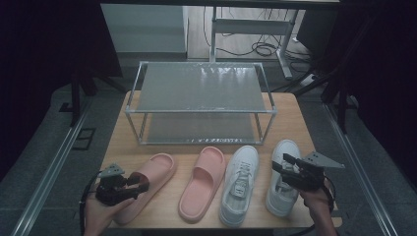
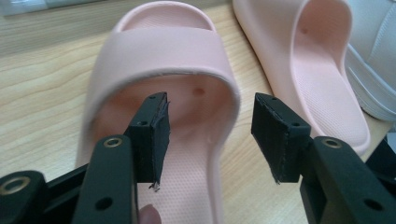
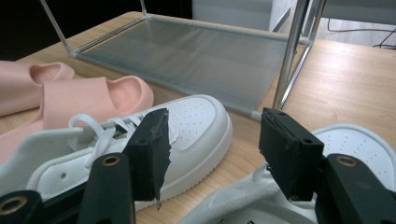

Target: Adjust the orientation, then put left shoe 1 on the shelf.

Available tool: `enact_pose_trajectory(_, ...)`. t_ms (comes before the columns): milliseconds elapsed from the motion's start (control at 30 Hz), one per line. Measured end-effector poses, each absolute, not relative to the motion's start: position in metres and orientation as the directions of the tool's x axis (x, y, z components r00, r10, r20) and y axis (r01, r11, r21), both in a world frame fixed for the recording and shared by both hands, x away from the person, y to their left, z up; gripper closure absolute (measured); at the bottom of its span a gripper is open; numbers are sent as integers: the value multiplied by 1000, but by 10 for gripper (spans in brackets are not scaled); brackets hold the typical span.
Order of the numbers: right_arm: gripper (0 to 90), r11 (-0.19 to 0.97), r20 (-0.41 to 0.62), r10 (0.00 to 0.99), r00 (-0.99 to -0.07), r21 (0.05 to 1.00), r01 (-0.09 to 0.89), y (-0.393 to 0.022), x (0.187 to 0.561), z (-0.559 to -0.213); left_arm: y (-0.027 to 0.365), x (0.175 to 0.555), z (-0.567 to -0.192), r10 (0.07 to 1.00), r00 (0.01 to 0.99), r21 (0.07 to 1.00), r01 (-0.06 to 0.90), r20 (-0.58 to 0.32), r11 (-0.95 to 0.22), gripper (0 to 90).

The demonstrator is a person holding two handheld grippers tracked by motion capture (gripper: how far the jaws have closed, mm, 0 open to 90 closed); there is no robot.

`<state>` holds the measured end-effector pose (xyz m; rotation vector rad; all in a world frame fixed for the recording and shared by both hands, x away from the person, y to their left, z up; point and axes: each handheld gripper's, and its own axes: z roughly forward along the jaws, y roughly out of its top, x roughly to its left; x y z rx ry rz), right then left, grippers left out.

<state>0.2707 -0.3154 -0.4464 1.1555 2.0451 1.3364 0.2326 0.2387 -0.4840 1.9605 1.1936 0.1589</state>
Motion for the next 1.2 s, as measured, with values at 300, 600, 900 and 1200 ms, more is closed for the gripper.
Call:
enact_pose_trajectory(300, 431, 183, 82, 831, -550, 894, 410, -317, 270, -448, 219, 239, -492, 770, 570, 667, 695, -286, -267, 476)
enact_pose_trajectory(600, 432, 181, 80, 831, -550, 897, 403, -319, 269, -445, 207, 243, -502, 778, 568, 663, 695, -268, -278, 550)
enact_pose_trajectory(900, 433, 184, 72, 827, -557, 902, 390, -319, 265, -441, 202, 241, -505, 812, 553, 678, 671, -188, -300, 813)
enact_pose_trajectory(1200, 433, 169, 80, 834, -546, 905, 391, -323, 265, -440, 207, 237, -495, 844, 516, 710, 649, -148, -273, 854)
